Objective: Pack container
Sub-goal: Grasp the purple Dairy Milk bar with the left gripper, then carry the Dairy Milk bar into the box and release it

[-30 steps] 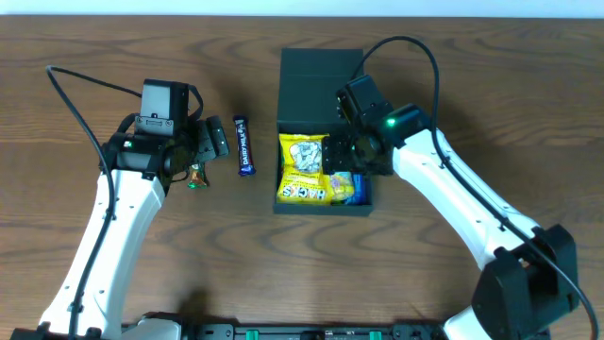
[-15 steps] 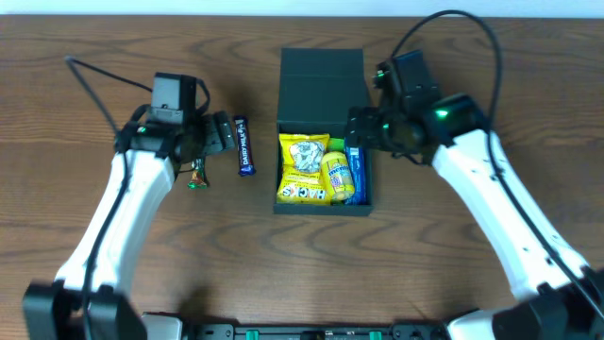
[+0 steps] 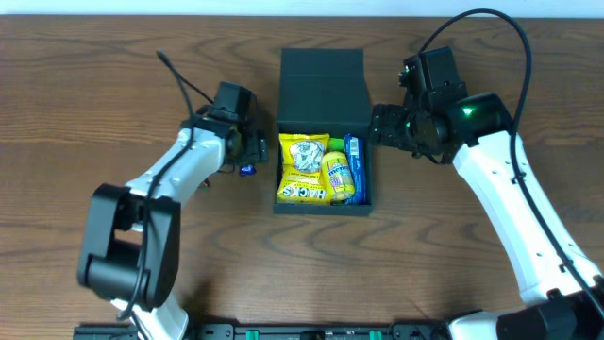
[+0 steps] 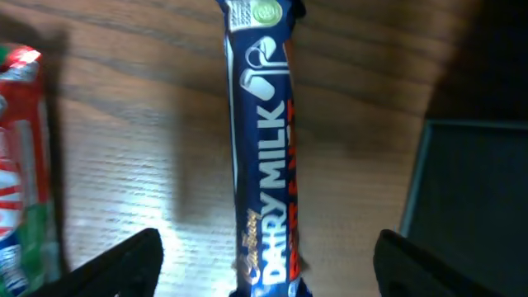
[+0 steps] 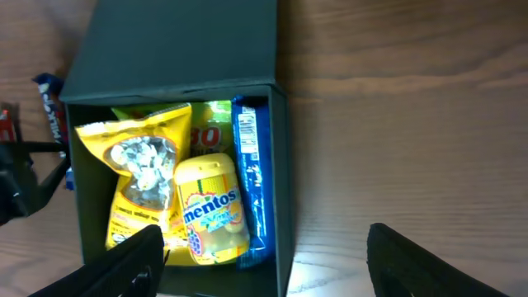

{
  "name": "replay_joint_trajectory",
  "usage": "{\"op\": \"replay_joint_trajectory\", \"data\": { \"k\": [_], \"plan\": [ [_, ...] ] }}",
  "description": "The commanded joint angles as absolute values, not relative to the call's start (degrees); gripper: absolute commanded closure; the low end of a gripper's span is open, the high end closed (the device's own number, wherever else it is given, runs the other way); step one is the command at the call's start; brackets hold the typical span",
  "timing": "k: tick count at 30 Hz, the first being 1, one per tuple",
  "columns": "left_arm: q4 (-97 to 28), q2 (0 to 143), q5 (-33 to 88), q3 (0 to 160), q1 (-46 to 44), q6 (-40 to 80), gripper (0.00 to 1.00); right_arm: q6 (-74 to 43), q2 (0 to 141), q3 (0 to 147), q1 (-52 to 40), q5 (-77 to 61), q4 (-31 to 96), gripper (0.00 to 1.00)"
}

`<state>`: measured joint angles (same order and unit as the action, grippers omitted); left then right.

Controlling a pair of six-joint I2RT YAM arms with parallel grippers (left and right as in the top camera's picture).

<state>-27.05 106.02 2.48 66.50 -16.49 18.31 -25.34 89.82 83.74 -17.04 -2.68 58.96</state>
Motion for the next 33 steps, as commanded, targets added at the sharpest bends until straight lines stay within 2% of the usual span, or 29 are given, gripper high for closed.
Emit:
{"op": "replay_joint_trajectory", "data": {
  "k": [1, 6, 8, 16, 20, 27, 33],
  "plan": [
    [-26.4, 108.4, -2.8, 66.0, -17.7, 18.4, 0.23, -24.1, 89.5, 84.6, -16.7, -1.5, 59.2, 0.23],
    [-25.1, 110.4, -3.6, 66.0, -18.5, 18.5, 0.35, -23.9, 89.5, 84.6, -16.7, -1.5, 59.4, 0.24],
    [-25.0, 111.2, -3.6, 66.0, -18.5, 18.9, 0.46, -23.9, 89.5, 84.6, -16.7, -1.5, 59.4, 0.24],
    [-25.4, 112.6, -3.6, 66.3, -18.5, 18.9, 0.69, -23.0, 89.4, 84.6, -16.1, -0.4, 59.5, 0.24],
    [-28.8, 111.3, -3.6, 68.7, -18.5, 18.8, 0.84, -22.6, 88.1, 84.7, -12.4, 1.1, 61.6, 0.22],
    [-36.5, 104.5, -3.6, 76.6, -20.6, 18.8, 0.94, -21.3, 81.9, 84.6, 0.1, 1.3, 66.3, 0.20],
    [-36.3, 98.1, -3.6, 79.8, -31.4, 24.9, 0.94, -20.9, 79.1, 84.6, 7.7, 1.3, 69.3, 0.19]
  ]
}}
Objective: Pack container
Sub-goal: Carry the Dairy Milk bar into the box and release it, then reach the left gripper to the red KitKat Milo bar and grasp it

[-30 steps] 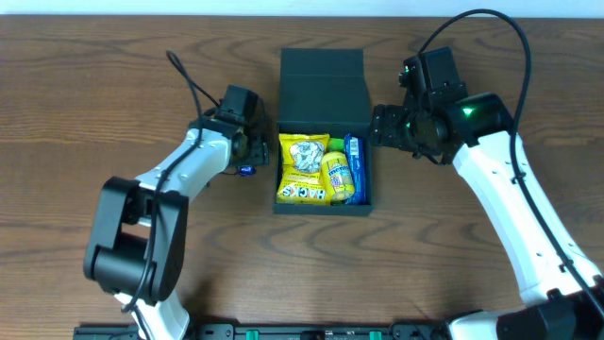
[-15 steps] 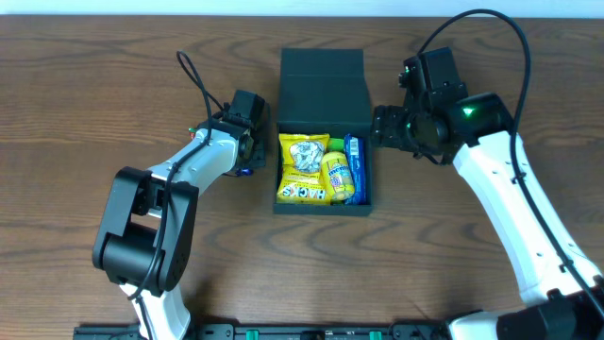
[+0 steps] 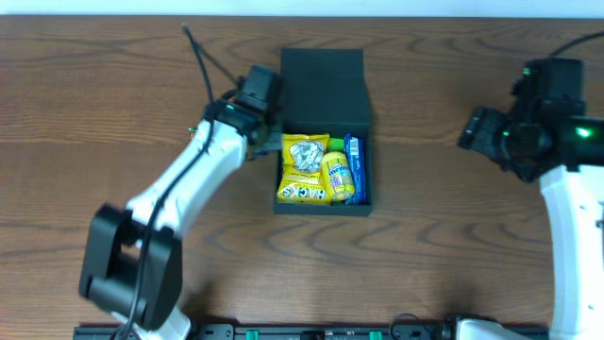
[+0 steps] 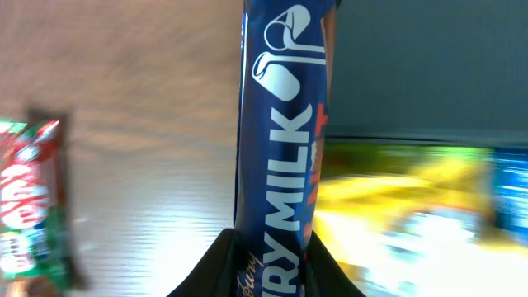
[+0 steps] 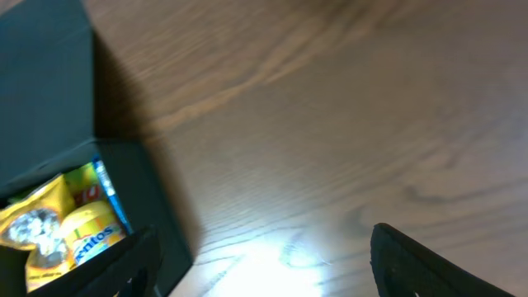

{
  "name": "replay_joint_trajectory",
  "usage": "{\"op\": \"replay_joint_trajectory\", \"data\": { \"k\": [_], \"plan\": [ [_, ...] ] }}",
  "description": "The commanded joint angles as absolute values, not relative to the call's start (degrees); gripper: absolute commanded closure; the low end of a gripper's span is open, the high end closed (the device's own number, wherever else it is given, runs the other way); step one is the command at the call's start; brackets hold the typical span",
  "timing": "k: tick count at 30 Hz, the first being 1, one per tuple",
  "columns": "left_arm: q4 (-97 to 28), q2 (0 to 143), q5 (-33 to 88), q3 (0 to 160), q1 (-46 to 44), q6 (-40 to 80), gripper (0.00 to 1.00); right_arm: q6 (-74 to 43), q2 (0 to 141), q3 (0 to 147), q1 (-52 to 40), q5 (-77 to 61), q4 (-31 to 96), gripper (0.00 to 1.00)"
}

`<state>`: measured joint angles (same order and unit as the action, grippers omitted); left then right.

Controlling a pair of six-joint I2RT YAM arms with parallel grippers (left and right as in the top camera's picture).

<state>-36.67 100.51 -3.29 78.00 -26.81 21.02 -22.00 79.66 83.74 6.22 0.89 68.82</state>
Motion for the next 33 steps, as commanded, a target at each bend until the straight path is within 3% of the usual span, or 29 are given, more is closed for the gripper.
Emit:
{"op": "replay_joint_trajectory", "data": {
  "k": [1, 7, 13, 14, 15, 16, 18, 19, 26, 33],
  "plan": [
    [-35.5, 97.9, -3.6, 79.8, -34.0, 27.5, 0.94, -20.9, 79.1, 84.6, 8.5, 1.3, 69.8, 0.19],
    [-32.4, 100.4, -3.4, 79.8, -44.1, 38.3, 0.94, -20.9, 79.1, 84.6, 10.4, 1.3, 71.0, 0.19],
    [-27.8, 102.9, 0.6, 79.8, -47.7, 40.9, 0.92, -20.5, 79.1, 84.6, 10.5, 1.3, 71.3, 0.18],
    [-27.3, 103.1, 1.8, 79.8, -47.8, 40.9, 0.82, -20.5, 79.1, 84.6, 10.5, 1.3, 71.4, 0.18],
    [-26.6, 103.3, 2.9, 79.8, -47.8, 40.9, 0.56, -20.5, 79.1, 84.6, 10.5, 1.3, 71.4, 0.17],
    [-26.3, 103.4, 3.2, 79.8, -47.8, 40.9, 0.39, -20.5, 79.1, 84.6, 10.5, 1.3, 71.4, 0.17],
    [-26.4, 103.4, 3.2, 79.8, -47.6, 39.8, 0.25, -20.5, 79.1, 84.6, 10.5, 1.3, 71.4, 0.16],
    [-26.5, 103.3, 3.1, 79.9, -47.5, 38.3, 0.14, -20.5, 79.1, 84.6, 10.5, 1.3, 71.4, 0.16],
    [-36.4, 96.8, -9.8, 80.4, -42.5, 34.1, 0.06, -20.5, 79.1, 84.6, 10.5, 1.3, 71.4, 0.15],
    [-52.7, 86.7, -24.0, 80.4, -27.7, 34.0, 0.04, -20.5, 79.1, 84.6, 10.5, 1.3, 71.5, 0.15]
  ]
}}
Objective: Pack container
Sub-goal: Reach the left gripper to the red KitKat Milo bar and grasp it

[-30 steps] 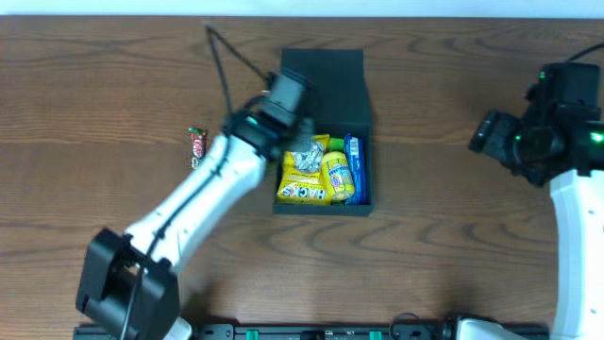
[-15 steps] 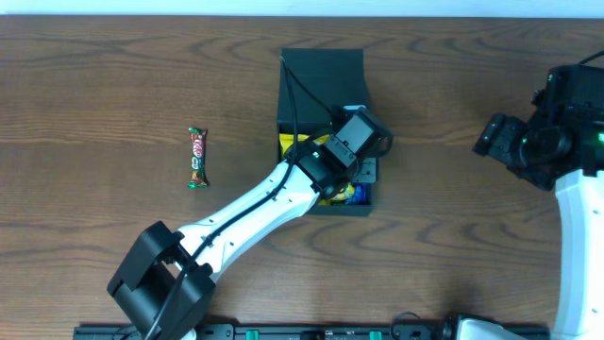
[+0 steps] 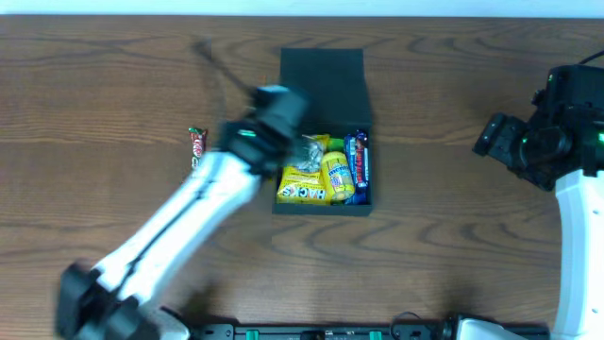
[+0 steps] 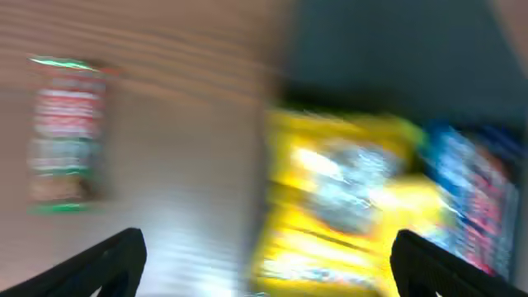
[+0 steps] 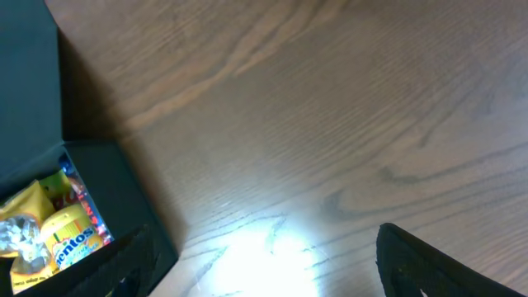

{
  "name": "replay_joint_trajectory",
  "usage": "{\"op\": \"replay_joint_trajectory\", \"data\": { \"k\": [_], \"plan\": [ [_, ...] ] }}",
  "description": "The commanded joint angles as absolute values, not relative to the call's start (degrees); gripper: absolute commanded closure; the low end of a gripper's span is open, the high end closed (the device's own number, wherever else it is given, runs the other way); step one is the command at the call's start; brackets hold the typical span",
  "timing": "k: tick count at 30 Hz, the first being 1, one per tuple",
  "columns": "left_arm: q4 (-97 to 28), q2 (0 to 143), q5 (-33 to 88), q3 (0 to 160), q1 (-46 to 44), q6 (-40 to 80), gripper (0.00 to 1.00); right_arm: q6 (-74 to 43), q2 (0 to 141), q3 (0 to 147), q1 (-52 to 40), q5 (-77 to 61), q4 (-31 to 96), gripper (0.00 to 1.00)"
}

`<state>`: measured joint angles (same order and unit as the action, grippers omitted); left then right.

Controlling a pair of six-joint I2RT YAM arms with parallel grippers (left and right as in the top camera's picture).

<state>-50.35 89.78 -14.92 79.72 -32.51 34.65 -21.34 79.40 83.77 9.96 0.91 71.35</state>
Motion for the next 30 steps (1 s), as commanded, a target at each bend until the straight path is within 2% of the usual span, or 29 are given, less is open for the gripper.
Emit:
{"op": "replay_joint_trajectory", "data": {
  "k": [1, 3, 5, 8, 21, 26, 30],
  "plan": [
    [-54.5, 85.9, -24.3, 80.3, -24.3, 33.3, 0.03, -20.5, 79.1, 84.6, 10.5, 1.3, 71.5, 0.15],
    [-55.7, 85.3, -23.0, 79.6, -18.3, 30.7, 0.04, -20.5, 79.1, 84.6, 10.5, 1.3, 71.5, 0.15],
    [-55.0, 85.5, -18.8, 78.0, -12.2, 25.4, 0.10, -20.5, 79.1, 84.6, 10.5, 1.3, 71.5, 0.15],
    [-48.4, 85.9, -8.5, 71.5, -5.7, 17.4, 0.10, -20.5, 79.1, 84.6, 10.5, 1.3, 71.4, 0.14],
    [-31.4, 86.5, -6.3, 51.2, -5.3, 16.7, 0.10, -20.5, 79.1, 84.6, 10.5, 1.3, 71.1, 0.14],
    [-24.9, 87.3, -5.0, 46.9, -5.3, 16.6, 0.19, -20.5, 79.1, 84.6, 10.5, 1.3, 70.9, 0.14],
    [-22.4, 88.9, -4.4, 46.0, -5.3, 16.5, 0.19, -20.5, 79.1, 84.6, 10.5, 1.3, 71.0, 0.14]
  ]
}}
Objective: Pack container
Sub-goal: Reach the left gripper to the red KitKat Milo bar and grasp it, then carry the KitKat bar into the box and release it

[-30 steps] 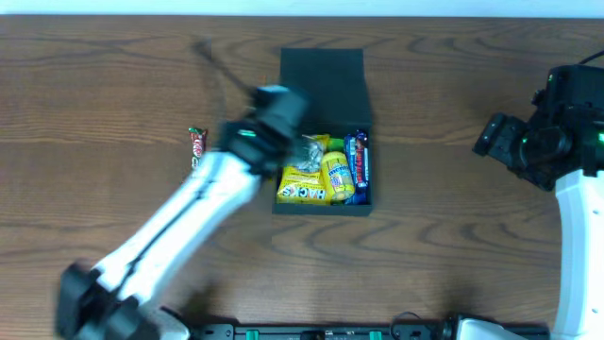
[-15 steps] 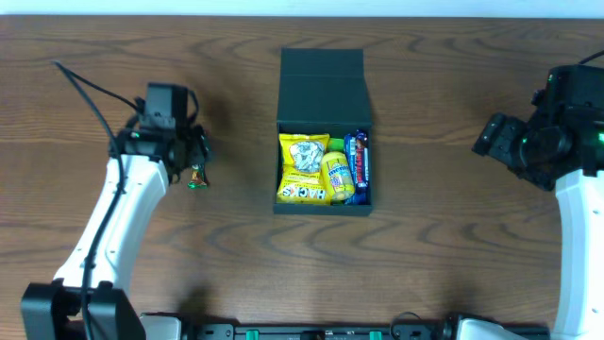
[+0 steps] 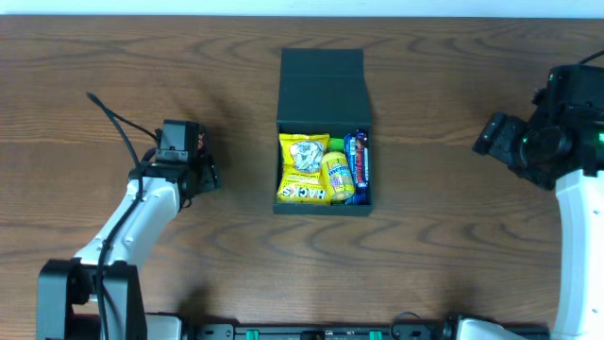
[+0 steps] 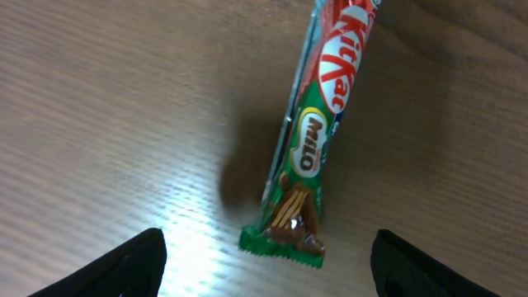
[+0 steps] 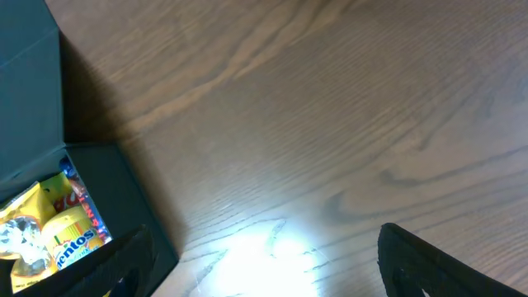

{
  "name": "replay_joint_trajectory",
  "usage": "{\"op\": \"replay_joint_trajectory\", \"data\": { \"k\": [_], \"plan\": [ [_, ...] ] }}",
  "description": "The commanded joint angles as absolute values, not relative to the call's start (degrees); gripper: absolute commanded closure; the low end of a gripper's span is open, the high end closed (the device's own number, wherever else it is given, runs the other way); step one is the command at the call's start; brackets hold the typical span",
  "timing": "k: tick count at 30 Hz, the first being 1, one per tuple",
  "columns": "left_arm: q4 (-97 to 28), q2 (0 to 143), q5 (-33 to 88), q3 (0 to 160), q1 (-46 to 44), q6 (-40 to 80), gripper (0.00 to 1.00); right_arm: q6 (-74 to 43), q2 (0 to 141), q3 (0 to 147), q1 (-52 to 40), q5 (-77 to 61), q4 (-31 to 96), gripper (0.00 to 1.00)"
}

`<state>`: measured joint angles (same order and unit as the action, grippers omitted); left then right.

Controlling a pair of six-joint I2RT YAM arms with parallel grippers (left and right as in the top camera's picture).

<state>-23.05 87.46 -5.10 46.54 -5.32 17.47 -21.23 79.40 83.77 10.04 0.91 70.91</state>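
Note:
The black box [image 3: 323, 80] stands open at the table's middle, holding a yellow Hacks bag [image 3: 302, 170], a yellow Mentos tub [image 3: 337, 176] and blue bars [image 3: 358, 168] along its right side. A red and green KitKat Milo bar [image 4: 315, 140] lies on the wood at the left, mostly hidden under my left wrist in the overhead view. My left gripper [image 4: 264, 268] hangs open just above the bar's near end, fingers [image 4: 115, 266] either side. My right gripper [image 5: 264, 264] is open over bare wood at the far right, with the box corner [image 5: 74, 214] at its left.
The box lid [image 3: 322, 71] lies folded back toward the far side. A black cable [image 3: 118, 118] trails from the left arm. The table's far edge [image 3: 302, 13] runs along the top.
My left gripper was open over the box contents, in a blurred view. Now it is open at the left over the KitKat bar. The right arm has not moved.
My left gripper first stood open around a blue Dairy Milk bar beside the box. Then it was shut on that bar at the box, and the right arm had drawn away to the right. Then it was open over the box, and another blue bar lay inside. Now it hangs over the KitKat.

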Motion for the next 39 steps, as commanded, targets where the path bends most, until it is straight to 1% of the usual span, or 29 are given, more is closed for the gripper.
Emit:
{"op": "replay_joint_trajectory", "data": {
  "k": [1, 9, 12, 14, 16, 22, 28, 33, 36, 38, 39],
  "plan": [
    [-22.0, 89.6, -4.4, 46.0, -5.3, 16.3, 0.20, -20.5, 79.1, 84.6, 10.5, 1.3, 71.0, 0.14],
    [-18.1, 95.6, -1.9, 46.0, -5.3, 13.7, 0.24, -20.5, 79.1, 84.6, 10.5, 1.3, 71.0, 0.14],
    [-17.6, 96.1, -1.8, 46.0, -5.3, 13.7, 0.31, -20.5, 79.1, 84.6, 10.5, 1.3, 70.9, 0.14],
    [-17.2, 96.3, -1.9, 46.0, -5.3, 13.5, 0.37, -20.5, 79.1, 84.6, 10.5, 1.3, 70.9, 0.14],
    [-16.8, 96.3, -1.9, 46.0, -5.3, 13.2, 0.41, -20.5, 79.1, 84.6, 10.5, 1.3, 70.9, 0.14],
    [-15.6, 96.4, -1.9, 46.0, -5.3, 11.7, 0.47, -20.5, 79.1, 84.6, 10.5, 1.3, 71.0, 0.14],
    [-14.1, 98.3, -1.9, 46.0, -5.3, 11.7, 0.52, -20.5, 79.1, 84.6, 10.5, 1.3, 71.0, 0.14],
    [-13.8, 99.5, -1.9, 46.0, -5.3, 10.6, 0.59, -20.5, 79.1, 84.6, 10.5, 1.3, 71.0, 0.14],
    [-13.2, 99.5, -1.9, 46.0, -5.3, 10.0, 0.64, -20.5, 79.1, 84.6, 10.5, 1.3, 71.0, 0.14],
    [-12.8, 99.5, -2.0, 46.1, -5.3, 9.4, 0.72, -20.5, 79.1, 84.6, 10.5, 1.3, 71.0, 0.14],
    [-12.8, 99.5, -2.0, 46.2, -5.3, 9.0, 0.78, -20.5, 79.1, 84.6, 10.5, 1.3, 70.9, 0.14]
  ]
}}
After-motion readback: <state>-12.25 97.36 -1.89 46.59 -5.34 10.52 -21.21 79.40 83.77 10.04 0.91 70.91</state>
